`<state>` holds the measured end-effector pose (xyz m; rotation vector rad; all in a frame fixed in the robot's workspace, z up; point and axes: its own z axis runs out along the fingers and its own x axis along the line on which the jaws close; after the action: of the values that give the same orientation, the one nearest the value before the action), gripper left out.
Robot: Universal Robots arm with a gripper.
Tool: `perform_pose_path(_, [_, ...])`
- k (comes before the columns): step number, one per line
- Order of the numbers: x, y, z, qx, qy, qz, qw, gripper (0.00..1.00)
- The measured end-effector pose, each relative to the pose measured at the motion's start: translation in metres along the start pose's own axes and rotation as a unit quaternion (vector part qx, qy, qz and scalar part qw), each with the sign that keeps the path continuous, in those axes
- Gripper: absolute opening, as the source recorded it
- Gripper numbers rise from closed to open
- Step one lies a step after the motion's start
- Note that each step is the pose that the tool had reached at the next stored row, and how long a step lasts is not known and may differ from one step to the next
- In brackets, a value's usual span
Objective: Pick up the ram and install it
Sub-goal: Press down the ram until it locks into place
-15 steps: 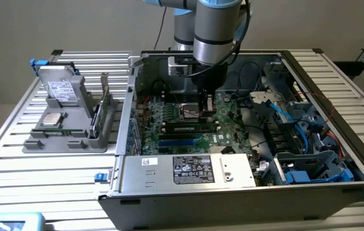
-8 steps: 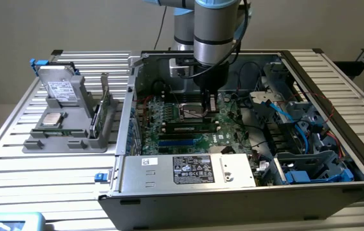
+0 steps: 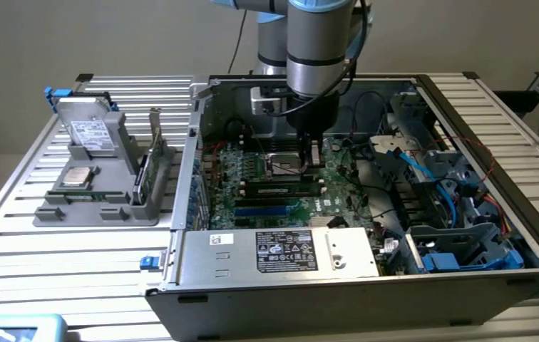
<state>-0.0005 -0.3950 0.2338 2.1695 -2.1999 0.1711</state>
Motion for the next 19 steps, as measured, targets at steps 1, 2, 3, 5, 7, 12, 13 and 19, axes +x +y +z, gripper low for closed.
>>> perform_pose_path(1, [-0.0001, 0.0000, 0.0002, 0.0002, -0.0001, 0.000, 1.0000, 0.11])
perform_pose_path(2, [-0.0001, 0.0000, 0.0005, 0.0006, -0.0001, 0.000, 1.0000, 0.11])
perform_pose_path(3, [-0.0002, 0.0000, 0.0009, 0.0007, -0.0002, 0.000, 1.0000, 0.11])
perform_pose_path(5, [-0.0003, 0.0000, 0.0016, 0.0007, -0.0001, 0.000, 1.0000, 0.11])
perform_pose_path(7, [-0.0006, 0.0001, 0.0019, 0.0007, 0.0000, 0.000, 1.0000, 0.11])
perform_pose_path(12, [-0.0012, 0.0001, 0.0029, 0.0007, -0.0002, 0.000, 1.0000, 0.11])
perform_pose_path(13, [-0.0013, 0.0001, 0.0033, 0.0007, -0.0003, 0.000, 1.0000, 0.11])
perform_pose_path(19, [-0.0016, 0.0003, 0.0066, -0.0005, 0.0001, 0.000, 1.0000, 0.11])
